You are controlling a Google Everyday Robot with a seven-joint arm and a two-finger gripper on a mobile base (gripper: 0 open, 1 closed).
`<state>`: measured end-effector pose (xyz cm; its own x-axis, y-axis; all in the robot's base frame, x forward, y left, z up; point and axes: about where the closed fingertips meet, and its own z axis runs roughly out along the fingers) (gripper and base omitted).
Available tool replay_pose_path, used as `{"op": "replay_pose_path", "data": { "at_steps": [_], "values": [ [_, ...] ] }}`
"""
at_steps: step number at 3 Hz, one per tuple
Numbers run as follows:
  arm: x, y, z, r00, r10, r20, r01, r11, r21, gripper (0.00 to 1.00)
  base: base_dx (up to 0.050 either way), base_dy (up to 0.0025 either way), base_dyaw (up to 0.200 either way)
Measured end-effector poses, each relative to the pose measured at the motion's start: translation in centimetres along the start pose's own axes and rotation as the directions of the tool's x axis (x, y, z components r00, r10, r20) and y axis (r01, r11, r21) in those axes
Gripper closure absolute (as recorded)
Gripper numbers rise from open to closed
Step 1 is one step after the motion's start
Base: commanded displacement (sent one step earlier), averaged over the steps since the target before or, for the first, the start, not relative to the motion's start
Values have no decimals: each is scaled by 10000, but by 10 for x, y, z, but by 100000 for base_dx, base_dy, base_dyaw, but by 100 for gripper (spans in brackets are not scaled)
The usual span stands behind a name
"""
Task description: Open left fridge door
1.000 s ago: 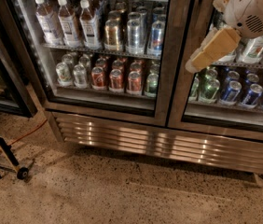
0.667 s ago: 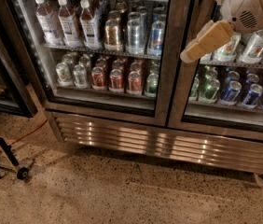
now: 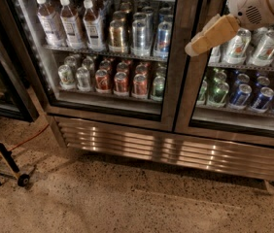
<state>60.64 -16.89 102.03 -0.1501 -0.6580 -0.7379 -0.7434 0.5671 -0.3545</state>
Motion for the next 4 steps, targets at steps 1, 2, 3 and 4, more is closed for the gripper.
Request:
{"op": "replay_pose_path", "data": {
  "at_steps": [1, 2, 3, 4],
  "values": [
    [-3, -1, 0, 9998, 38, 220, -41, 9999, 153, 0, 0, 0, 0],
    [-9, -12, 14, 9968, 396, 693, -417, 9987, 297, 0, 0, 0, 0],
    [-14, -21, 34, 9894, 901, 1142, -905, 9959, -19, 0, 0, 0, 0],
    [-16, -25, 49, 9789, 1424, 1465, -1371, 9895, -462, 0, 0, 0, 0]
  ]
}}
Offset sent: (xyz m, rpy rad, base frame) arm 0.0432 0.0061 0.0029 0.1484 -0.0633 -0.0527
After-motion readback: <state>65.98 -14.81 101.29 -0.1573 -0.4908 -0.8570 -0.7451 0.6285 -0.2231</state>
